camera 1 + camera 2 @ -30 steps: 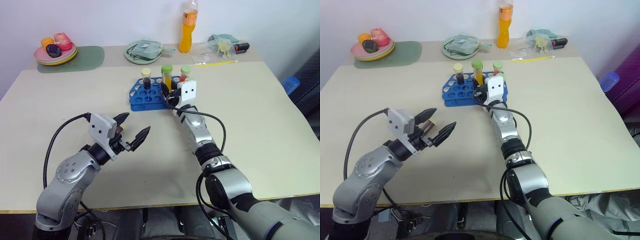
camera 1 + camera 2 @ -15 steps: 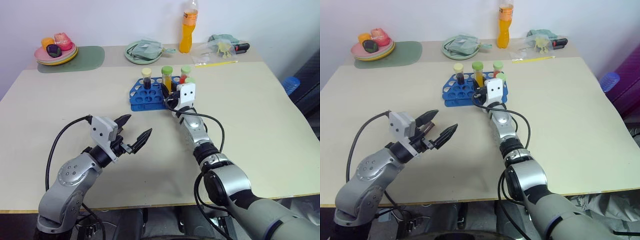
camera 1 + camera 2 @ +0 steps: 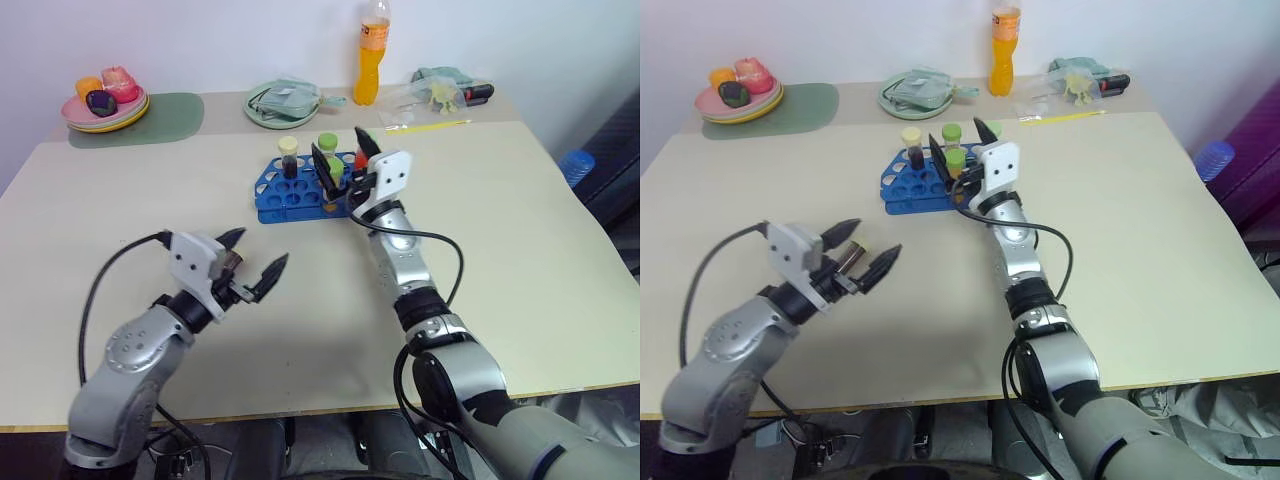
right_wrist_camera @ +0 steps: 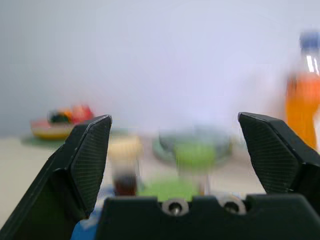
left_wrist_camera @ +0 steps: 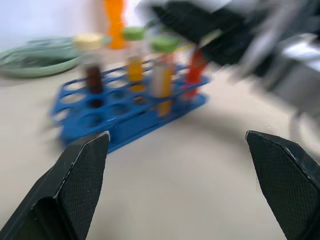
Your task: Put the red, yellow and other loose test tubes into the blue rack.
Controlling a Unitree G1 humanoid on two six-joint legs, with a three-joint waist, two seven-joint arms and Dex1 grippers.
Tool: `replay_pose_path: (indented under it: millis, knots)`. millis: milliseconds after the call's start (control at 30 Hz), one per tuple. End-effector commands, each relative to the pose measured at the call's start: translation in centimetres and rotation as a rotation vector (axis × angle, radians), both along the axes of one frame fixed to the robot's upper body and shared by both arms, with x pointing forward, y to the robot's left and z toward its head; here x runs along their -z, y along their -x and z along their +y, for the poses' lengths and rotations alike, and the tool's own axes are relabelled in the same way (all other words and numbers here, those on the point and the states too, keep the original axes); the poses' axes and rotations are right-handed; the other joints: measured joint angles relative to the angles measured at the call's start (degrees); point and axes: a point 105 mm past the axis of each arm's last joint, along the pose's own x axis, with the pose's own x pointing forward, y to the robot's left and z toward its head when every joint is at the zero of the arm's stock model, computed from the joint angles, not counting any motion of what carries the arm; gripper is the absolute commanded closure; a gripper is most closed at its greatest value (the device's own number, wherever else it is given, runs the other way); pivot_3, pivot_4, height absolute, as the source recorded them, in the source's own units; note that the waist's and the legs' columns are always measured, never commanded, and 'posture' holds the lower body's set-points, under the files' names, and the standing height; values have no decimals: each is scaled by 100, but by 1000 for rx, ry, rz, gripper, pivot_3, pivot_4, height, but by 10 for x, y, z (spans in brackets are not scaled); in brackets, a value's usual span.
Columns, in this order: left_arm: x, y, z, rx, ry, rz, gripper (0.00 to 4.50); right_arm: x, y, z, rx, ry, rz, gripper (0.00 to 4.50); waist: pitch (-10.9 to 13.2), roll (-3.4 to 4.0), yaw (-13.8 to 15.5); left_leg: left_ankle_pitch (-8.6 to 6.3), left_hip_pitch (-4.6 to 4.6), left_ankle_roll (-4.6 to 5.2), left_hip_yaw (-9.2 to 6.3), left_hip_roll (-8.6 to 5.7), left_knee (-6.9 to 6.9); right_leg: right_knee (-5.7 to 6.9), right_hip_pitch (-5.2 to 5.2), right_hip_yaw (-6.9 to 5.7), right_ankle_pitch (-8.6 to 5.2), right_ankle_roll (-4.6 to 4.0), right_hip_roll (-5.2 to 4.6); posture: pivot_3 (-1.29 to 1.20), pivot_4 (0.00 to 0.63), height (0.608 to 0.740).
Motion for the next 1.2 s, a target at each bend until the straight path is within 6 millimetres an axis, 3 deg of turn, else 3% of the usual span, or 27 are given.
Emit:
replay_pose_path:
  millis: [33, 167, 233, 367, 467, 700, 1067, 1167, 1200]
  knots:
    - [-21, 0, 16, -56, -36, 4, 0, -30, 31, 7, -186, 35, -76, 41, 0, 0, -2, 0, 1, 0, 0, 0, 0, 0, 0, 0, 0, 0, 0, 0, 150, 729]
    - [-12, -16, 41, -146, -329, 266, 0, -9, 74, 11, -478, 360, -9, 41, 5, -9, 44, 0, 3, 1, -4, -3, 3, 3, 4, -4, 0, 1, 0, 0, 150, 729]
    - [-6, -19, 43, -101, -338, 460, 0, 10, 93, 4, -602, 536, 55, 41, 5, -4, 38, -1, 6, 1, -8, -5, 6, 0, 11, -7, -1, 2, 5, 0, 150, 729]
    - [4, -21, 51, -41, -451, 772, 0, 35, 110, -16, -716, 744, 166, 41, 12, -16, 3, -2, 10, 4, -6, -8, 9, -1, 21, -10, -4, 6, 9, 0, 150, 729]
    - [6, -33, 56, -56, -455, 874, 0, 39, 107, -24, -718, 784, 189, 41, 13, -15, -22, -2, 10, 4, -2, -6, 0, -2, 10, -4, -4, 5, 14, 0, 150, 729]
    - [15, -55, 51, -89, -499, 989, 0, 41, 114, -18, -742, 773, 184, 41, 15, -19, 13, 1, -1, 0, -2, -4, 3, -3, 1, -2, -5, 4, 12, 0, 150, 729]
    - [24, -68, 38, -97, -546, 1034, 0, 49, 118, -13, -727, 781, 184, 41, 17, -23, 138, 1, -4, 0, 1, -7, 13, 0, 1, -2, -4, 5, 4, 0, 150, 729]
    - [25, -70, 39, -120, -548, 1035, 805, 50, 119, -10, -731, 778, 181, 0, 17, -24, 144, 1, -4, 0, 1, -7, 15, 2, 1, -2, -4, 5, 3, 0, 150, 729]
    - [25, -71, 40, -121, -545, 1036, 1320, 49, 119, -9, -732, 778, 180, 0, 17, -24, 139, 1, -4, 0, 1, -7, 15, 3, 1, -2, -4, 5, 3, 0, 150, 729]
